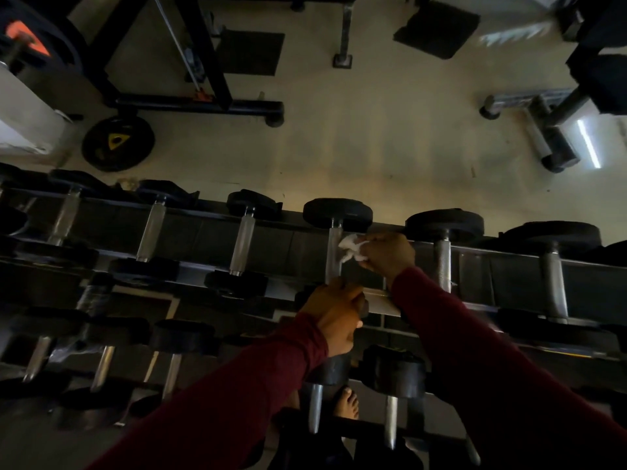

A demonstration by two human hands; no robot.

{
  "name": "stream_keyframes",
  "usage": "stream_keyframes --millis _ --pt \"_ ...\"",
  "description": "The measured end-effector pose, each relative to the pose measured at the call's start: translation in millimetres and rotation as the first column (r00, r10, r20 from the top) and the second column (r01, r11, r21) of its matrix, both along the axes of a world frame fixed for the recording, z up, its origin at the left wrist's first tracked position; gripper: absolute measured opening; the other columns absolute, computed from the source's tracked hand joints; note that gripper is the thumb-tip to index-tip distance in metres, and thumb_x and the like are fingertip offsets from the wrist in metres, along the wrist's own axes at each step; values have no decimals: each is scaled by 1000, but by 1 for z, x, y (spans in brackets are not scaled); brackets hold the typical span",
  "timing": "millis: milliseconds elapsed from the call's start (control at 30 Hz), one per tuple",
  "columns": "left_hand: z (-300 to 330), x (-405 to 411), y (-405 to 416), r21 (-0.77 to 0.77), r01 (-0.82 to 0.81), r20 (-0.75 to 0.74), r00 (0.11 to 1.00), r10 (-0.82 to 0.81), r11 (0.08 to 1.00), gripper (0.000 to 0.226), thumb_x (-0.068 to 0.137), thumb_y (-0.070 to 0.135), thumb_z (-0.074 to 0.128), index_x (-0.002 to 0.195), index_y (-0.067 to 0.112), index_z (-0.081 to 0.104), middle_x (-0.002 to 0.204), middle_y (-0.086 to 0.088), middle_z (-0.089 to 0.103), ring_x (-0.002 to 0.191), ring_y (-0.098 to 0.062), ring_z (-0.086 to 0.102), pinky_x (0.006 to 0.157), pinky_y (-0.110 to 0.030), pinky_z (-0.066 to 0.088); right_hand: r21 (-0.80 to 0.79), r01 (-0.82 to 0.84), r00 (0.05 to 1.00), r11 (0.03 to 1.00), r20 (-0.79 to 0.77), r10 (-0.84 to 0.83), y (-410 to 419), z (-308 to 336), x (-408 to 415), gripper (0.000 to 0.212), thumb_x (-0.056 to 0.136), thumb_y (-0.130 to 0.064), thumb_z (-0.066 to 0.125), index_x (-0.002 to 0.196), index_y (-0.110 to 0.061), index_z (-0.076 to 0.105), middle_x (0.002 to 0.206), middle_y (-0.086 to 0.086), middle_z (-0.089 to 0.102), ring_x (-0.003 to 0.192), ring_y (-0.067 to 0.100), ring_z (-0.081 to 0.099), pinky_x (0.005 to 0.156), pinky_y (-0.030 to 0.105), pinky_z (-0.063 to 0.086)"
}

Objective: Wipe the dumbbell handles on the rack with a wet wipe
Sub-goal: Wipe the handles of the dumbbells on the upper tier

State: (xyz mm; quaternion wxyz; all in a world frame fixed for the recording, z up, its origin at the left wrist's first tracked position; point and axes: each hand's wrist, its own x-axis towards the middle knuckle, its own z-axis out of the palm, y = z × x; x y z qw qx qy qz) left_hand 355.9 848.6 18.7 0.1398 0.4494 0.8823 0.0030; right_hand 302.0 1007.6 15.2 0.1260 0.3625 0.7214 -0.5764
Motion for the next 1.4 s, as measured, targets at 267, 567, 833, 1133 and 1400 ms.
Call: stream_keyframes --millis 267,567,833,1133,1400 --pt "-15 -19 -9 305 -70 -83 992 100 950 49 77 65 55 100 23 66 98 3 58 89 -17 57 71 -30 51 -204 75 997 976 30 -70 -2 -8 -7 16 84 -12 73 100 -12 69 101 8 72 97 21 70 89 41 59" --pt "-27 -17 -41 258 -465 397 850 347 847 82 61 63 79 129 30 46 129 8 35 122 -12 35 102 -34 42 -254 18 1000 967 -7 -20 -3 -8 -8 18 89 -10 67 106 -18 66 112 5 68 101 19 67 90 37 58" --pt "-37 6 -37 268 -703 500 686 529 658 90 58 54 85 129 27 36 133 4 31 123 -11 33 103 -30 40 -58 -91 996 994 6 92 -5 -11 -10 17 87 -22 73 102 -16 66 101 4 70 95 18 69 87 40 59" --pt "-34 13 -26 184 -847 583 502 638 499 106 52 45 91 132 19 27 133 0 28 127 -19 33 108 -40 40 412 -363 920 836 16 391 -23 -6 17 11 86 -21 74 85 -28 66 88 -15 63 76 -6 57 59 6 40" --pt "-29 26 -45 225 -884 689 442 574 411 101 60 55 84 143 27 32 140 8 34 127 -10 41 105 -26 41 679 -492 718 545 -38 695 -28 -6 8 11 96 -21 59 99 -24 69 107 -6 67 90 -1 58 78 8 40"
